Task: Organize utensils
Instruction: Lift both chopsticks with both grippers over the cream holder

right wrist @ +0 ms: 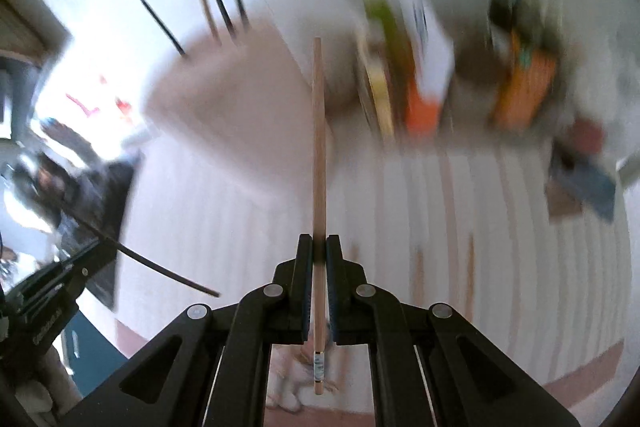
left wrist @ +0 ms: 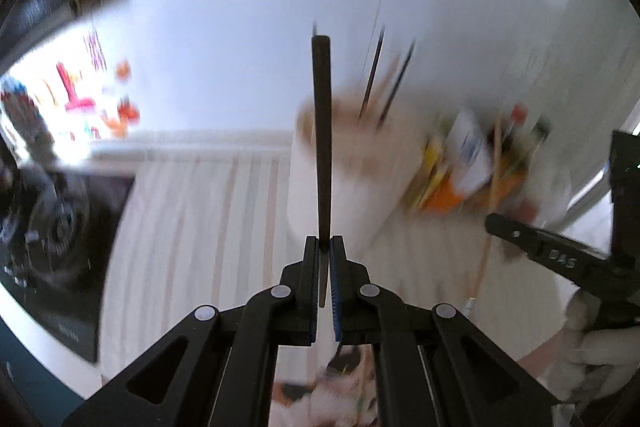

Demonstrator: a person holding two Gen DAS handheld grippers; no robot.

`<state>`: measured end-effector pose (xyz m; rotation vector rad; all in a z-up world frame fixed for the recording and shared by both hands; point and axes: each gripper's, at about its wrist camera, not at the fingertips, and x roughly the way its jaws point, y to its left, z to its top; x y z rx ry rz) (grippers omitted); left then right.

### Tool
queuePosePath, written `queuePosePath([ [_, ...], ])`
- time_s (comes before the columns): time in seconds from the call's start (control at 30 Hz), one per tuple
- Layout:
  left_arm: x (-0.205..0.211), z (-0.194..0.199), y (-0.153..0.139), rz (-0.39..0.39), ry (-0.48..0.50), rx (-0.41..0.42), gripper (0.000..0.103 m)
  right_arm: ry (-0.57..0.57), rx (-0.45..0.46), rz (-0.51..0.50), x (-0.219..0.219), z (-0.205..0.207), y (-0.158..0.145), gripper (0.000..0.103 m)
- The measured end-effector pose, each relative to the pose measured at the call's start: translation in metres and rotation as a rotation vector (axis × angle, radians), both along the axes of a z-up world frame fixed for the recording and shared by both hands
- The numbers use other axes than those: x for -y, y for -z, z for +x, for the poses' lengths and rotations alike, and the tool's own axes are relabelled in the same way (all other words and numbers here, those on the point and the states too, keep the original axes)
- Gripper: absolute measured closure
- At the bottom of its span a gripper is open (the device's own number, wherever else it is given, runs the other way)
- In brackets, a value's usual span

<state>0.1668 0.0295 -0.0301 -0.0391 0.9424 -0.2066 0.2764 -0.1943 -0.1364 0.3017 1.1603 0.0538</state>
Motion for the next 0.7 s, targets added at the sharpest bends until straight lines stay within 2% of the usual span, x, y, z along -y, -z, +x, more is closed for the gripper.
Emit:
queuePosePath([
  [0.17,0.001,0.028,-0.068,-0.074,0.003,0.129,0.101,0.013,0.21,0.049,-0.004,0.039,-0.093,0.096],
  [0.23,0.009,0.048,-0.08,-0.076,0.004,0.161,0.101,0.019,0.282,0.057,-0.008,0.056,-0.122,0.096],
  [0.33,0.017,0.081,-0.088,-0.054,-0.008,0.192,0.101,0.038,0.353,0.055,-0.011,0.093,-0.145,0.096],
  [0.47,0.024,0.127,-0.071,-0.039,-0.013,0.136,0.101,0.081,0.428,0.03,-0.019,0.128,-0.15,0.096],
  [0.7,0.022,0.174,-0.024,-0.04,-0.027,0.003,0.1,0.113,0.486,-0.004,-0.031,0.167,-0.113,0.096],
])
